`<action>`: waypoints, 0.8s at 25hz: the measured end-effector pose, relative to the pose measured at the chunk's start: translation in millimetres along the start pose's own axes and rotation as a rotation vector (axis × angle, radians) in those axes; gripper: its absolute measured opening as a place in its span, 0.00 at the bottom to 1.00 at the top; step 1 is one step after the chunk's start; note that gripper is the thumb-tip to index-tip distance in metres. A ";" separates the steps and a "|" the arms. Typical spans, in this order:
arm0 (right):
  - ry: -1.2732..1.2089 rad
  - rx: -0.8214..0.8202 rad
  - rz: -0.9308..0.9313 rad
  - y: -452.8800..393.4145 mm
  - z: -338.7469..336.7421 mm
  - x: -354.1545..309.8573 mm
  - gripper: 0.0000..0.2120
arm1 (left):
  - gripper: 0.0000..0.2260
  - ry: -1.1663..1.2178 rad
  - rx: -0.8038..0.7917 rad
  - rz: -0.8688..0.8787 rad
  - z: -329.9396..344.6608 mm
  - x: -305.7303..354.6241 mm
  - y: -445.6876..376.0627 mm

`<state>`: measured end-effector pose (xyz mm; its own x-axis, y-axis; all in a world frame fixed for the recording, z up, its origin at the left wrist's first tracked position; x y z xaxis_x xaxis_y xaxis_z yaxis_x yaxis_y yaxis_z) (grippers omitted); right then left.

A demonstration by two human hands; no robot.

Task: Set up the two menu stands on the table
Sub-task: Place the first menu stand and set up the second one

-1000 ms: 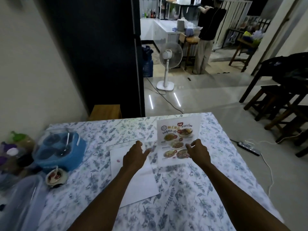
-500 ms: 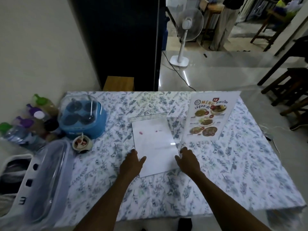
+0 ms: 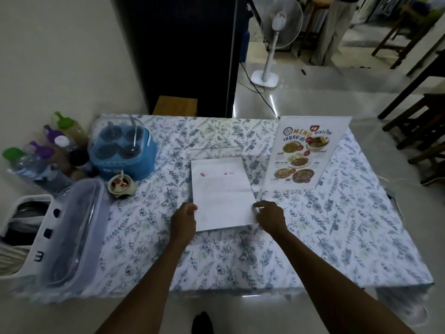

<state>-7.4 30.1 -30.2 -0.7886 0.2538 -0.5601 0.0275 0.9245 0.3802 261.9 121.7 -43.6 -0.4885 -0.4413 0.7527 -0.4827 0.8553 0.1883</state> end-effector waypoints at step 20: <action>0.040 -0.032 -0.604 108.9 -109.6 -36.5 0.10 | 0.05 0.274 0.105 0.334 -110.6 56.6 125.0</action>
<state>-43.0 90.3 112.3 -0.6814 -0.3245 -0.6561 -0.4498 0.8927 0.0257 254.4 233.7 92.3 -0.4260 -0.0450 0.9036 -0.4092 0.9004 -0.1480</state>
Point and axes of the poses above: each hand's wrist, its own y-axis away from the middle knuckle, its own z-axis out of the palm, x = y × z, the point moved 6 cm from there along -y, towards the middle knuckle, and after that the axes turned 5 degrees about z, right-handed, at the moved point
